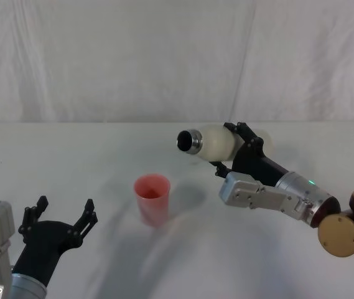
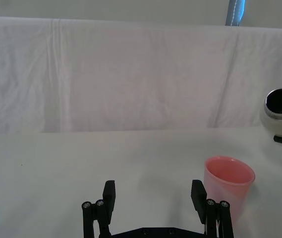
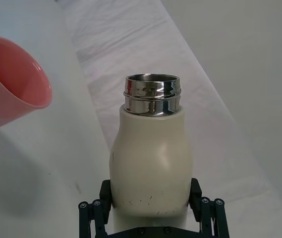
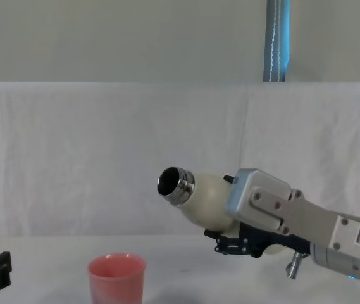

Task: Grasp the thermos with one hand and pour water into the cup lid.

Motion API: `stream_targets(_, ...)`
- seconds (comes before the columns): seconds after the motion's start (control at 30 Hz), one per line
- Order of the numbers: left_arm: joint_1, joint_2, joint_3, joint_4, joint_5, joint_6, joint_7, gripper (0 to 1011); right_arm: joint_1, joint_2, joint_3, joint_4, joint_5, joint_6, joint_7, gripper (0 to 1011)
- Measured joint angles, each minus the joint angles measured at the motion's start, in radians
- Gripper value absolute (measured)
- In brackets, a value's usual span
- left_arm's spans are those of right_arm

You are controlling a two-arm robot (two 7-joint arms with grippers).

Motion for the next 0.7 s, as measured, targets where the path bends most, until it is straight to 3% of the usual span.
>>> stream_targets(0.37, 0.0, 0.0, 0.0, 0.0, 0.0, 0.0, 0.0, 1001, 0.047, 0.0, -0.056, 0.044, -0.082, -0.029, -0.045, 950)
stream_targets(0.7, 0.0, 0.0, 0.0, 0.0, 0.0, 0.0, 0.0, 1001, 0.072, -0.006, -0.086, 0.069, -0.113, -0.036, -0.069, 950)
